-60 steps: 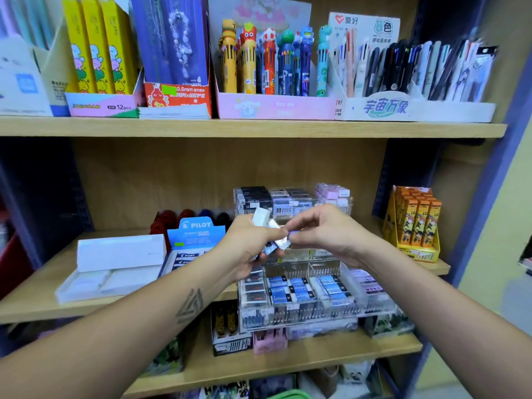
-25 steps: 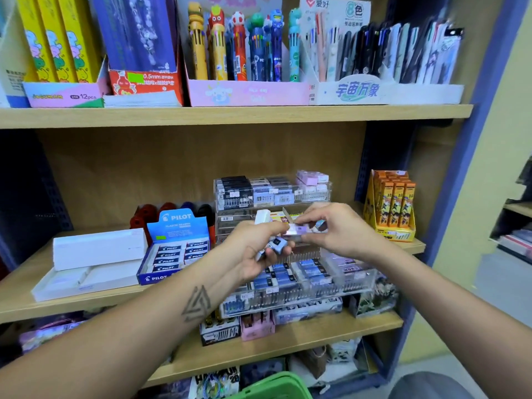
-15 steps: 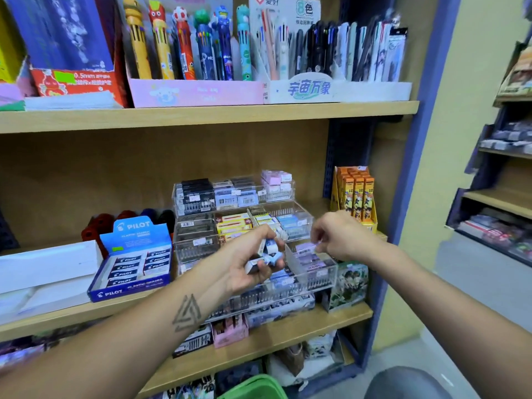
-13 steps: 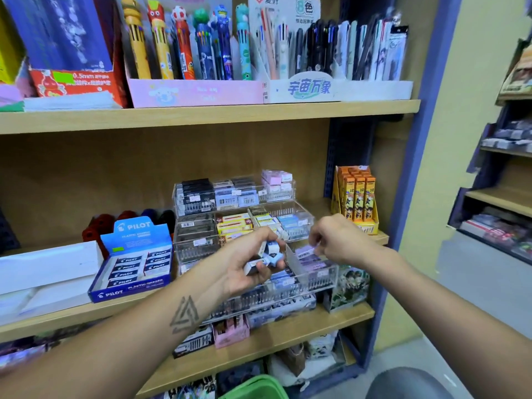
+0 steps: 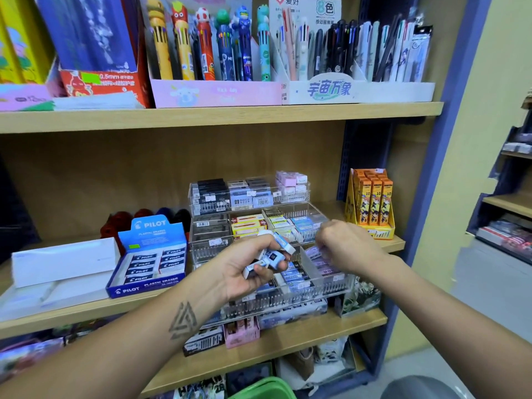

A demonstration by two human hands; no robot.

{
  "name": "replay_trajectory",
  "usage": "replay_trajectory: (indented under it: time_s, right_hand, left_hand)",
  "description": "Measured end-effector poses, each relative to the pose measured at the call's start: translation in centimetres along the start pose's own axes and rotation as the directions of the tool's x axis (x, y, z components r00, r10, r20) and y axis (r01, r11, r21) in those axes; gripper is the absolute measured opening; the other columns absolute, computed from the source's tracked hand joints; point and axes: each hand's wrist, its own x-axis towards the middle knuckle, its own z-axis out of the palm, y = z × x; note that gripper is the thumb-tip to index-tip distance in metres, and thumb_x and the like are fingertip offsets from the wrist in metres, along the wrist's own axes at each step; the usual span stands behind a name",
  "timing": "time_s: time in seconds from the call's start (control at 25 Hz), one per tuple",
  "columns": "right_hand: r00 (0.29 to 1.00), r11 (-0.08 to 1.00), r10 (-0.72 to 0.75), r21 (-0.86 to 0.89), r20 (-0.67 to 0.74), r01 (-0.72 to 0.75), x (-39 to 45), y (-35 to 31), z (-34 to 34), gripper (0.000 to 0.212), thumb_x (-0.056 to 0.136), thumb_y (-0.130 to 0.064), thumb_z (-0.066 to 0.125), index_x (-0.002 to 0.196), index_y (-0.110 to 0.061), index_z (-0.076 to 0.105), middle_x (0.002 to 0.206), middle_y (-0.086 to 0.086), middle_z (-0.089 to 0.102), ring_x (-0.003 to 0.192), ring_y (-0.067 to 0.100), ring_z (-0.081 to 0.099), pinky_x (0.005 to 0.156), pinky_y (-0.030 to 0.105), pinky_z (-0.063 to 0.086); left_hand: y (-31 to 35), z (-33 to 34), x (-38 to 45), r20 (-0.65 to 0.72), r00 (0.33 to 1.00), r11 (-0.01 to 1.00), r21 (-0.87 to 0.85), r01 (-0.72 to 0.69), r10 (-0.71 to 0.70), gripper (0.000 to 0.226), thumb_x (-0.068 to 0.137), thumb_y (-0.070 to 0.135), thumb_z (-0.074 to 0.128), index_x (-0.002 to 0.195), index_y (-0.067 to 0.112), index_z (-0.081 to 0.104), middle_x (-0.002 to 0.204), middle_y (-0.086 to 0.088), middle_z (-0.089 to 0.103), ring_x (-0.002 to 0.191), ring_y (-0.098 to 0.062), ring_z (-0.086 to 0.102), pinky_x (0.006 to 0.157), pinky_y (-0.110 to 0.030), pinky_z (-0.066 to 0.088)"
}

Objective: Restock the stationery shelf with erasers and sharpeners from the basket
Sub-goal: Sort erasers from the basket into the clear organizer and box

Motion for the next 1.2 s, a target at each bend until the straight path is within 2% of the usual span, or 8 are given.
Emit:
replay_trajectory:
  time_s: [0.48,0.76,0.84,0.88,0.92,1.0,1.12,1.2]
  right_hand:
    - [0.998,0.994,0.02,-0.107,0.053,-0.014,-0.8,-1.1,-1.1,0.008,0.085,-0.016,0.067,0.084,-0.024,0.067,0.084,-0.007,0.064,0.076,0.013,0.059,0.054,0.022,0.038]
    - [0.994,0.997,0.071,0.011,0.082,-0.072,0.1,-2.3,-2.4,0.021,0.086,-0.002,0.058,0.095,-0.016,0.07,0.092,0.005,0.07,0.081,0.023,0.066,0.072,0.036,0.058]
    - [0.983,0.815,0.145,0.55,0.11,-0.182,0.4,-3.2,-3.5,0.026,0.091,-0.005,0.058,0.11,-0.018,0.071,0.091,0.006,0.075,0.079,0.02,0.072,0.073,0.034,0.06]
    - [0.971,0.532,0.132,0.812,0.201,-0.24,0.5,-4.0,-4.1,0.025,0.092,-0.004,0.06,0.113,-0.014,0.068,0.088,0.011,0.076,0.077,0.021,0.073,0.074,0.034,0.061]
    - [0.957,0.231,0.093,0.929,0.275,-0.29,0.7,-4.9,-4.4,0.025,0.091,-0.001,0.064,0.115,-0.008,0.065,0.086,0.017,0.075,0.077,0.024,0.073,0.073,0.034,0.061]
    - [0.944,-0.074,0.095,0.948,0.316,-0.31,1.2,-6.3,-4.0,0.026,0.087,0.006,0.068,0.112,0.001,0.064,0.086,0.025,0.072,0.073,0.026,0.07,0.069,0.032,0.061]
    - [0.932,-0.173,0.185,0.944,0.311,-0.281,2.1,-7.6,-3.0,0.031,0.079,0.015,0.072,0.105,-0.001,0.066,0.085,0.02,0.071,0.072,0.025,0.069,0.067,0.034,0.058]
    - [0.956,-0.022,0.182,0.973,0.229,-0.229,2.7,-7.8,-3.0,0.03,0.076,0.011,0.076,0.1,-0.004,0.068,0.082,0.012,0.072,0.074,0.022,0.071,0.068,0.032,0.057]
  left_hand:
    - [0.2,-0.5,-0.3,-0.047,0.988,0.974,0.185,-0.133,0.144,0.022,0.088,-0.009,0.054,0.107,-0.002,0.064,0.082,-0.024,0.065,0.051,-0.02,0.052,0.029,-0.014,0.028]
    - [0.2,-1.0,0.2,-0.119,0.963,0.919,0.347,-0.188,0.242,0.026,0.087,-0.009,0.057,0.11,0.0,0.064,0.09,-0.025,0.073,0.052,-0.023,0.054,0.033,-0.016,0.028]
    - [0.3,-1.3,0.4,-0.155,0.949,0.916,0.344,-0.208,0.274,0.025,0.086,-0.008,0.059,0.107,0.003,0.067,0.09,-0.022,0.074,0.052,-0.022,0.056,0.033,-0.015,0.029]
    - [0.3,-1.4,0.4,-0.175,0.94,0.913,0.341,-0.223,0.295,0.024,0.085,-0.008,0.06,0.104,0.005,0.067,0.087,-0.019,0.074,0.051,-0.021,0.057,0.033,-0.015,0.029]
    - [0.3,-1.5,0.3,-0.195,0.928,0.909,0.342,-0.238,0.316,0.023,0.085,-0.007,0.06,0.101,0.006,0.067,0.083,-0.018,0.074,0.05,-0.021,0.057,0.033,-0.014,0.028]
    - [0.5,-1.8,-0.1,-0.219,0.915,0.901,0.353,-0.251,0.34,0.021,0.085,-0.007,0.061,0.098,0.008,0.068,0.08,-0.018,0.072,0.047,-0.02,0.057,0.033,-0.015,0.028]
    - [1.3,-2.8,-1.1,-0.222,0.92,0.904,0.36,-0.229,0.322,0.019,0.086,-0.005,0.063,0.1,0.006,0.07,0.082,-0.018,0.072,0.048,-0.02,0.058,0.032,-0.014,0.028]
    - [1.9,-3.9,-1.7,-0.26,0.908,0.9,0.378,-0.218,0.329,0.017,0.086,-0.004,0.064,0.099,0.004,0.069,0.081,-0.017,0.07,0.047,-0.02,0.057,0.033,-0.015,0.028]
